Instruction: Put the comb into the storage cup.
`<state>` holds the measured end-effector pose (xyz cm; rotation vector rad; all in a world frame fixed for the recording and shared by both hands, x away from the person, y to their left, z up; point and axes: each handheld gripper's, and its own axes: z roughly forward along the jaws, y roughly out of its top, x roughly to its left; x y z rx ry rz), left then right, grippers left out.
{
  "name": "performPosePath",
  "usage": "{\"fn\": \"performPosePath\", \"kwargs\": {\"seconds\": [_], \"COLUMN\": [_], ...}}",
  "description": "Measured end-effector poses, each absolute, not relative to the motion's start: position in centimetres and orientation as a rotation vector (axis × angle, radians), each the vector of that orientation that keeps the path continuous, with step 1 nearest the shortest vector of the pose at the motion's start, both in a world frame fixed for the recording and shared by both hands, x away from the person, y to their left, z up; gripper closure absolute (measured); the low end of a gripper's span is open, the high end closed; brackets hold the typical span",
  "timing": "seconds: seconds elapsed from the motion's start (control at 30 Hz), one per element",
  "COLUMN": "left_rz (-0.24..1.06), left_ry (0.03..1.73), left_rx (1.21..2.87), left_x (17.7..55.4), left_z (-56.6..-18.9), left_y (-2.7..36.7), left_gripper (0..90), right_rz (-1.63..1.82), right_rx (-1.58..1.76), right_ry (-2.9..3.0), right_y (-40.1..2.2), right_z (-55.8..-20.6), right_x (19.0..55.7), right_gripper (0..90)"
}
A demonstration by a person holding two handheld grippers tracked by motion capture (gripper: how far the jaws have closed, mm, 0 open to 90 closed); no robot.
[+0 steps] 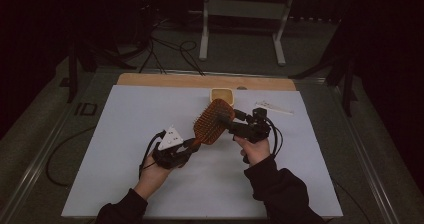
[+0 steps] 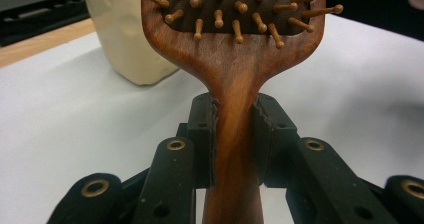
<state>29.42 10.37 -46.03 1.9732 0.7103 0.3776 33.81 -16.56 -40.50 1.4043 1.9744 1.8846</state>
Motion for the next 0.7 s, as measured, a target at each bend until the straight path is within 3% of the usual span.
{"fn": "performPosePath", "kwargs": {"seconds": [0.33, 0.57, 0.7], "left_rz": [0.372, 0.363, 0.342], "left_ry": [0.692, 0.689, 0.697], "left_rx": [1.976, 1.975, 1.974], "left_x": [29.3, 29.3, 29.4], "left_z": [-46.1, -46.2, -46.4], "left_y": [10.1, 10.0, 9.9], "left_gripper": [73.4, 73.4, 73.3], "right_rz": [1.927, 1.991, 1.988], "right_rx": [1.52, 1.581, 1.594], "right_ry": [1.995, 2.001, 2.001], "right_y": [-15.5, -15.3, -15.5], "right_z": [-41.0, -41.5, -41.6], "right_x": [33.9, 34.1, 34.2], "right_gripper": [17.0, 39.1, 41.9]}}
